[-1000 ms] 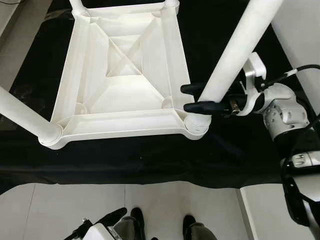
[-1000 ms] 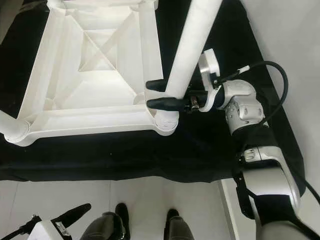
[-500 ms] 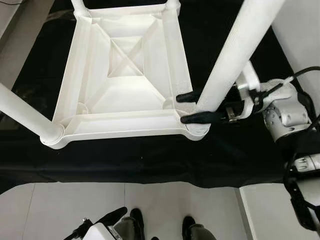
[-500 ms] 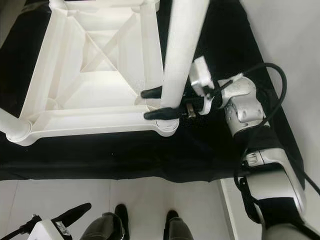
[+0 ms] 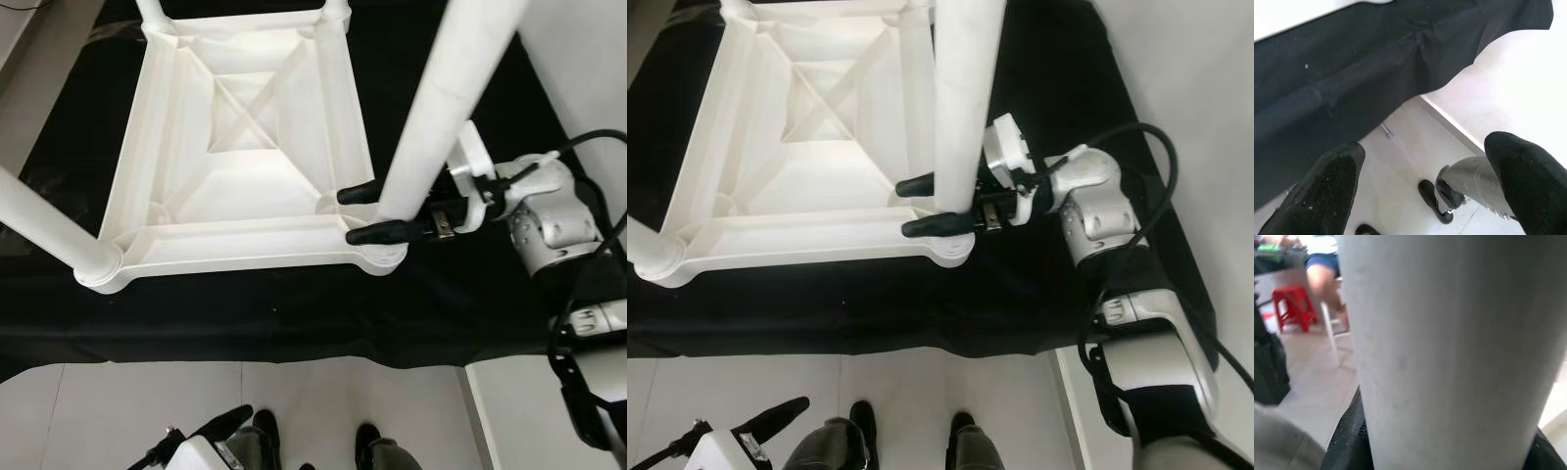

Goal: Building children table

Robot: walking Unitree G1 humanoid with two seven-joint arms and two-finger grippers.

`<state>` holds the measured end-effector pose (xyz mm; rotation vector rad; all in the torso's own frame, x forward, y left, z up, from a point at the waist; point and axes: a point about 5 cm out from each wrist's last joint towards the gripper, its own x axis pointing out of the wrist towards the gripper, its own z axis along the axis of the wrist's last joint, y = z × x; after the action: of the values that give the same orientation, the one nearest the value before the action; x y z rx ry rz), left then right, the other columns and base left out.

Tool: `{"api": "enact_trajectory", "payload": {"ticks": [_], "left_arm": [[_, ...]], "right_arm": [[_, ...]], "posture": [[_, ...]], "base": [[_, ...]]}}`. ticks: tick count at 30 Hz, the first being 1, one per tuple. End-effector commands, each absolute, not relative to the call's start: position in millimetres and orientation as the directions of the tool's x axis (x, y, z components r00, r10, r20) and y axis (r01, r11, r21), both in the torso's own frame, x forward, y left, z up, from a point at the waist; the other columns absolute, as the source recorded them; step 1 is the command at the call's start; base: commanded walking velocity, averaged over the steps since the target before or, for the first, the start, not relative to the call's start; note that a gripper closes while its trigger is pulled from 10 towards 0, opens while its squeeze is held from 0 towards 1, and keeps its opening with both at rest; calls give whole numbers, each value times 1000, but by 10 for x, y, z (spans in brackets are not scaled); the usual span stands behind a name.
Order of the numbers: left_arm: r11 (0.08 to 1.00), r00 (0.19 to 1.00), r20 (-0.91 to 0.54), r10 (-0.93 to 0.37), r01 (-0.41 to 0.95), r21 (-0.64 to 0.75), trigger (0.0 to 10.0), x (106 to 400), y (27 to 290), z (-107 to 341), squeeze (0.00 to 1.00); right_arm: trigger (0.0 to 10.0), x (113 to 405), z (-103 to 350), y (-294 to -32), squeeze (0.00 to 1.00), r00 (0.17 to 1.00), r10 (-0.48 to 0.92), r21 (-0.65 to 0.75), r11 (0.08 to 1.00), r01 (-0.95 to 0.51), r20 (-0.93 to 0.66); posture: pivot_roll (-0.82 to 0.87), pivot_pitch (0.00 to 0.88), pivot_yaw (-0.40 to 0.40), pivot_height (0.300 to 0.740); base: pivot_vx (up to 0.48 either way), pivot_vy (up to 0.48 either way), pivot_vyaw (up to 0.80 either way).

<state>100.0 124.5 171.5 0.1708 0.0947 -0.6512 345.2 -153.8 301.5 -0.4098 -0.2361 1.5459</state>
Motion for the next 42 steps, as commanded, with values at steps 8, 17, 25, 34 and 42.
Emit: {"api": "enact_trajectory", "payload": {"ticks": [8, 17, 25, 34, 42], "left_arm": [[780, 785, -176, -594, 616, 114, 10000, 970, 1254, 1684, 0], [780, 785, -177, -593, 615, 116, 10000, 964, 1242, 1680, 0], [780, 785, -179, -593, 615, 116, 10000, 973, 1243, 1679, 0], [778, 785, -183, -592, 616, 126, 10000, 1038, 1267, 1641, 0], [778, 785, -183, -592, 616, 126, 10000, 1038, 1267, 1641, 0]], "right_arm": [[10000, 3601, 2552, -1606, 0, 186, 966, -216, 146, -965, -178], [10000, 3637, 2485, -1720, 0, 410, 895, -213, 372, -904, -178], [10000, 3498, 2330, -1826, 0, 789, 604, -208, 762, -613, -111], [10000, 2976, 2028, -1345, 0, 993, 112, -64, 992, -109, 41], [10000, 2976, 2028, -1345, 0, 993, 112, -64, 992, -109, 41]], "posture": [[132, 429, 7, 740], [119, 424, -1, 740], [99, 416, -7, 740], [87, 377, 16, 740], [87, 377, 16, 740]], "base": [[0, 0, 0], [0, 0, 0], [0, 0, 0], [0, 0, 0], [0, 0, 0]]}}
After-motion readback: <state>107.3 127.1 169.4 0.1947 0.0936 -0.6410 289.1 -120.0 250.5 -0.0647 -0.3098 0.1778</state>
